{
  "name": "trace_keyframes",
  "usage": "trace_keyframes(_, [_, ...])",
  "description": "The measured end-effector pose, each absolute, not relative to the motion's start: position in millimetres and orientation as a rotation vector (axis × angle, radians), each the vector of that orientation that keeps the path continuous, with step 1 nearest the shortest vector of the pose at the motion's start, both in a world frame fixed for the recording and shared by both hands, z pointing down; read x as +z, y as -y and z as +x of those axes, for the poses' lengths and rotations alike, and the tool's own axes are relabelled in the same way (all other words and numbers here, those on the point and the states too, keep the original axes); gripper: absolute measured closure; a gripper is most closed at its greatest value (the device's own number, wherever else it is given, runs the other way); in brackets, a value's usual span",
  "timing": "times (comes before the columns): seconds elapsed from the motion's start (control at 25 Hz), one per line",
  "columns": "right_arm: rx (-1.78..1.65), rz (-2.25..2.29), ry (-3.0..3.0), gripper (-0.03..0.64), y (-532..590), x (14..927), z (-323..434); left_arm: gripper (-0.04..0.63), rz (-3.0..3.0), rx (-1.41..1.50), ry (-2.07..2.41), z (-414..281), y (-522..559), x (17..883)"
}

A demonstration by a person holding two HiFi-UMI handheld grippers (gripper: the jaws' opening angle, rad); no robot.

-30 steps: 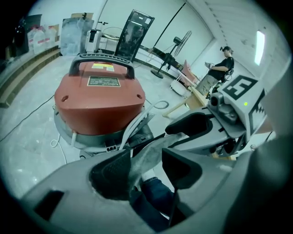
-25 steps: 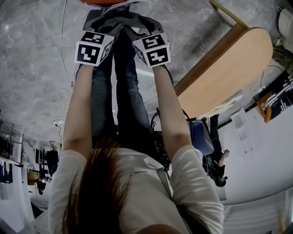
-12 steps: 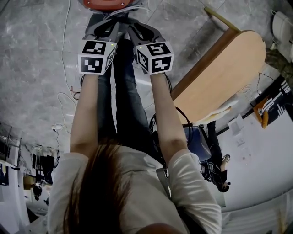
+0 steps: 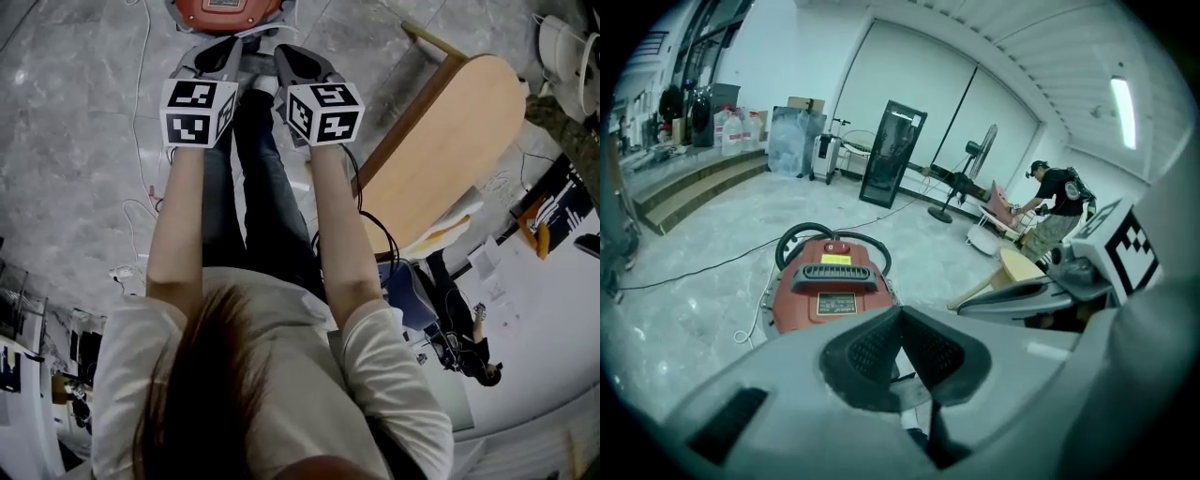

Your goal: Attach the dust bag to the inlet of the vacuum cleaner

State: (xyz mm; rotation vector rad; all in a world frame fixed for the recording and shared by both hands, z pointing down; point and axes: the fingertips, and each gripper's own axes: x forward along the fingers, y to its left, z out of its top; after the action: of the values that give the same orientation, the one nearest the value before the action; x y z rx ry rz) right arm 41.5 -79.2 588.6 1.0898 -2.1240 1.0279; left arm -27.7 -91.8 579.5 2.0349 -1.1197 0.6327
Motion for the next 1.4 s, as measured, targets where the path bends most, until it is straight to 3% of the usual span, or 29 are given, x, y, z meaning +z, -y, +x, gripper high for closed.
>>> trace_keyframes(0.72, [0.76,1.108,2.249,0.615,107.7,407.0,57.7,0.578,2.208,0.678,1.144,-30.7,110.8,415.2])
trace_keyframes(1.4, [0.587,1.244,2.412,0.615,111.2,246.6,78.5,0.578,2.276,0.503,1.344,-33.3,115.6,277.9])
